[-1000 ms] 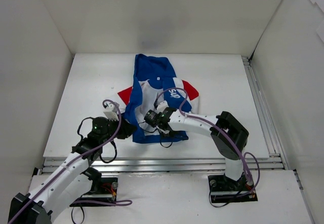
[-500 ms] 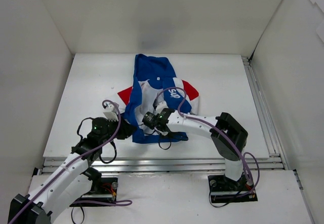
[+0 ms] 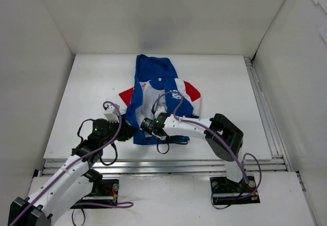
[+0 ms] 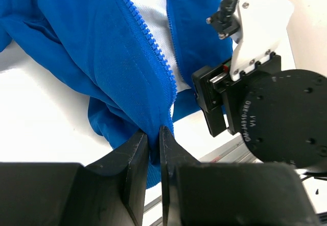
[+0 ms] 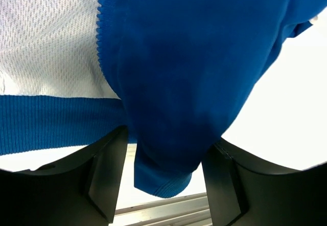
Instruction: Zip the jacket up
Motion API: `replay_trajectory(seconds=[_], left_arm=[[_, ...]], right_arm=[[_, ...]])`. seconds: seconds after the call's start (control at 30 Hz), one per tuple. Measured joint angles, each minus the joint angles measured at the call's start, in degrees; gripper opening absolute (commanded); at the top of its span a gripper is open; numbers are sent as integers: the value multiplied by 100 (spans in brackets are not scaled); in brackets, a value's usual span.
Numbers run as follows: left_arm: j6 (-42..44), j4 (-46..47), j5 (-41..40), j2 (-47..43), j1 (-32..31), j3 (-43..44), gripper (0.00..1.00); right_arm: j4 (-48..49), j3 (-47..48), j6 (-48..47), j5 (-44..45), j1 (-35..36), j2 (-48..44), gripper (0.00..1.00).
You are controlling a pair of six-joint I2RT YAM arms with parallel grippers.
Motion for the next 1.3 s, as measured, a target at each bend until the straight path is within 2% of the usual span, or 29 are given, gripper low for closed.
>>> replay_trajectory(seconds=[0.1, 0.2, 0.23, 0.4, 0.57, 0.73, 0.93, 1.3], left_arm=[[-7, -15, -13, -35, 0, 0, 10], [-13, -20, -15, -48, 0, 0, 10], [-15, -20, -15, -48, 0, 0, 10], [-15, -39, -20, -72, 0, 0, 10], [-17, -46, -37, -103, 0, 0, 10], [-17, 76, -11, -66, 15, 0, 9], [-13, 658, 33, 46, 42, 0, 7], [105, 2330, 321, 931, 42, 166, 6]], right_arm=[[7, 28, 2, 17, 4, 76, 44], [15, 28, -44, 28, 4, 103, 26], [26, 28, -63, 24, -2, 103, 17], [188, 17, -243, -74, -138, 90, 1], [533, -229, -634, -455, -494, -319, 0], [1082, -564, -1217, -1215, -1032, -1325, 0], [2031, -1021, -1860, -2826, -1856, -2398, 0], [3930, -2028, -2286, -5978, -2857, -2597, 0]])
